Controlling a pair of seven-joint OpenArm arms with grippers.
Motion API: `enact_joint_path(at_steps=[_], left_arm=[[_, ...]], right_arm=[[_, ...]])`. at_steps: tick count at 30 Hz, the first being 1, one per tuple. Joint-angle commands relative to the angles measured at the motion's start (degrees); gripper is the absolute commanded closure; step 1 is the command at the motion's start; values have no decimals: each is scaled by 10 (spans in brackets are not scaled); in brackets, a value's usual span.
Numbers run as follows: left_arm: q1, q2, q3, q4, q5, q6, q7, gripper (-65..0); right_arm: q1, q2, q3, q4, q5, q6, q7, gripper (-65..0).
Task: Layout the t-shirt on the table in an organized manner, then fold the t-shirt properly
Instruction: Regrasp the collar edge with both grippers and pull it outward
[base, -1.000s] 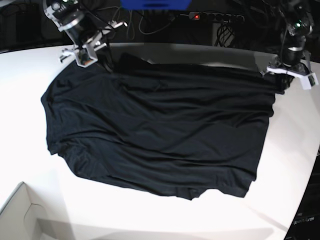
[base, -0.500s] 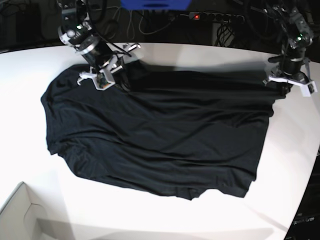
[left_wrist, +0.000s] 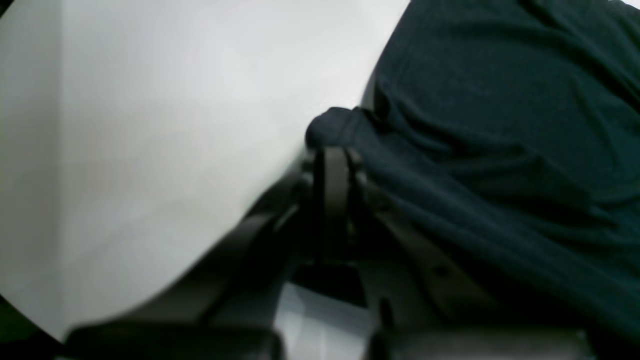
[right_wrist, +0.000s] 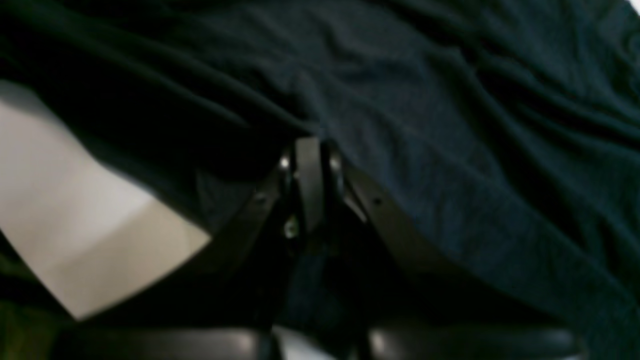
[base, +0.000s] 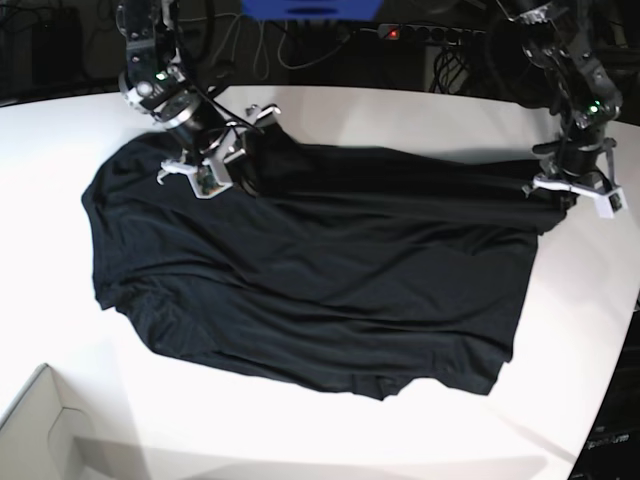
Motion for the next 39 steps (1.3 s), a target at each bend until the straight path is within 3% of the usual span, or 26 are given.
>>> enact_joint_path(at_steps=[1, 7, 14, 18, 23, 34, 37, 39], left_arm=[[-11, -6, -1, -2, -3, -2, -10, -4], [-26, -6, -1, -45, -3, -2, -9, -36], [-12, -6, 14, -40, -4, -3, -8, -347], [5, -6, 11, -12, -8, -3, -8, -452], [30, -6, 11, 12, -6, -3, -9, -470], [4, -6, 15, -87, -4, -2, -15, -470], [3, -6, 15, -97, -4, -2, -15, -464], [3, -6, 16, -97, -4, -3, -15, -418]], right_arm=[[16, 2, 1, 6, 8, 1, 8, 0], [53, 2, 0, -13, 8, 1, -54, 0], [56, 2, 0, -7, 8, 1, -77, -205], [56, 1, 1, -6, 8, 1, -77, -259], [45, 1, 3, 21, 9, 0, -77, -294], [8, -11, 4, 68, 9, -1, -76, -394], [-13, -11, 3, 95, 9, -1, -76, -401], [-28, -11, 2, 110, 9, -1, -77, -401]])
